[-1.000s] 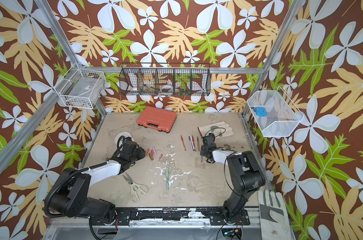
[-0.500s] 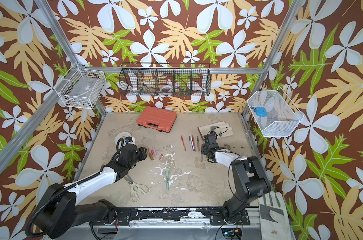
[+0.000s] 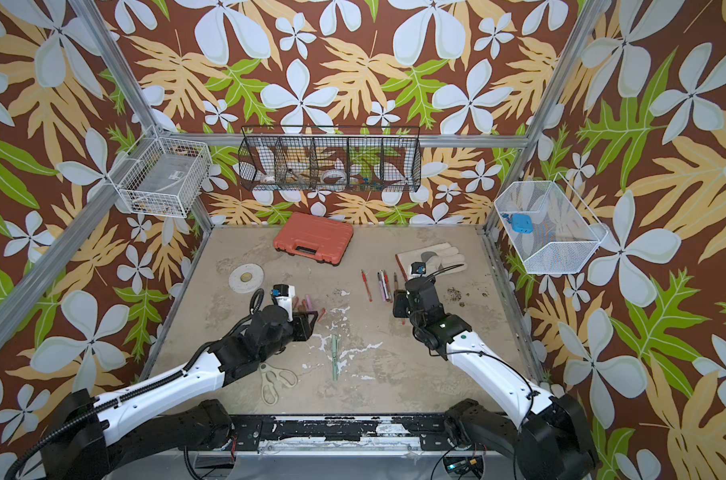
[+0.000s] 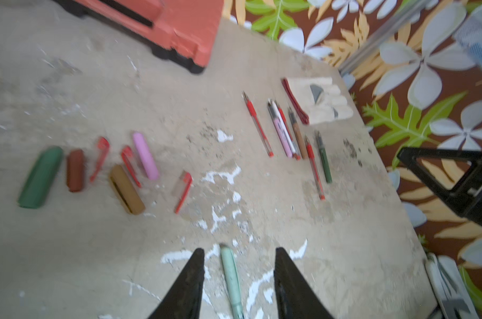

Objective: Open the pen caps
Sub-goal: 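Move the left gripper back toward the pale green pen while the right gripper withdraws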

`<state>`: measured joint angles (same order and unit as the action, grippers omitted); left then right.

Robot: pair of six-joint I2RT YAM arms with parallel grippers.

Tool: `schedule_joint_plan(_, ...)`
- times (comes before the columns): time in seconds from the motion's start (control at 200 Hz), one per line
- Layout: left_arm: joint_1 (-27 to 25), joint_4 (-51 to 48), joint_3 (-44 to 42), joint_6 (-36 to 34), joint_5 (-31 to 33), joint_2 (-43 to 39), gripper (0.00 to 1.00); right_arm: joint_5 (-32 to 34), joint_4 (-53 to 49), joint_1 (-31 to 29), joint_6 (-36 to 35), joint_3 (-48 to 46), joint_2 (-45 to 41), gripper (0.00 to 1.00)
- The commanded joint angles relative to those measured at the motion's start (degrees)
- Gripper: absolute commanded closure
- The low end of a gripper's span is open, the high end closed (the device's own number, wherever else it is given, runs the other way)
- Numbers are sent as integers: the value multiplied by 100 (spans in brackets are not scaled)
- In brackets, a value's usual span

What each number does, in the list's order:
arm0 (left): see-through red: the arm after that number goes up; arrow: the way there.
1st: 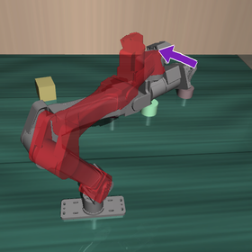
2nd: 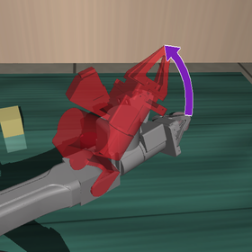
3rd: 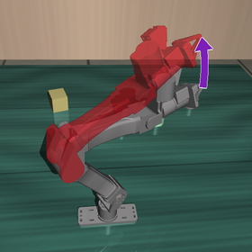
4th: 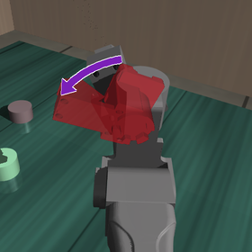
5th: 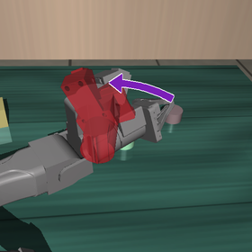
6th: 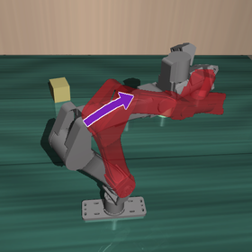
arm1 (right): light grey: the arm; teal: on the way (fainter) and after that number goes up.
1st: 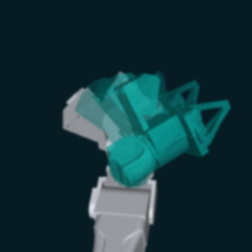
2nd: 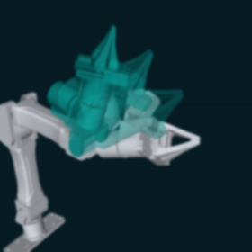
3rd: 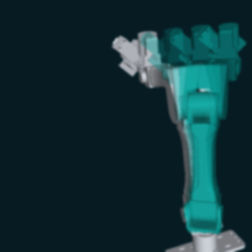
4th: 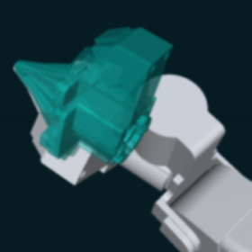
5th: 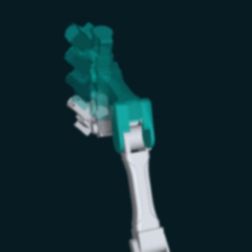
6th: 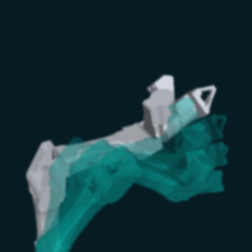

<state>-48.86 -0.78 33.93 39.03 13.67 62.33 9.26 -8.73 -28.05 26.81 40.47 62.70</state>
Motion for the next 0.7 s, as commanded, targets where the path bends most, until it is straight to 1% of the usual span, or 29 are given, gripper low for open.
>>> schedule_joint_plan(0.0, -497, -572, 134, 258, 444, 215, 57, 61, -247, -232, 175, -155, -189, 49)
schedule_joint_plan(0.04, -714, -637, 194, 342, 595, 314, 56, 59, -313, -322, 193, -169, -221, 49)
schedule_joint_plan(0.135, -973, -891, 370, 496, 819, 512, 51, 94, -374, -525, 169, -187, -219, 49)
schedule_joint_plan(0.18, -1028, -890, 396, 554, 803, 587, 49, 79, -386, -594, 159, -183, -188, 49)
schedule_joint_plan(0.245, -1065, -791, 413, 619, 599, 723, 47, 75, -392, -689, 128, -164, -142, 50)
schedule_joint_plan(0.29, -1100, -755, 471, 615, 456, 848, 46, 98, -387, -734, 98, -158, -135, 50)
schedule_joint_plan(0.38, -1180, -919, 683, 649, 575, 1177, 46, 108, -370, -736, 72, -197, -192, 50)
schedule_joint_plan(0.51, -1191, -979, 836, 748, 479, 1696, 47, 105, -330, -737, 73, -284, -329, 50)
schedule_joint_plan(0.696, -1226, -1009, 896, 980, 769, 2120, 48, -6, -278, -737, 77, -296, -323, 50)
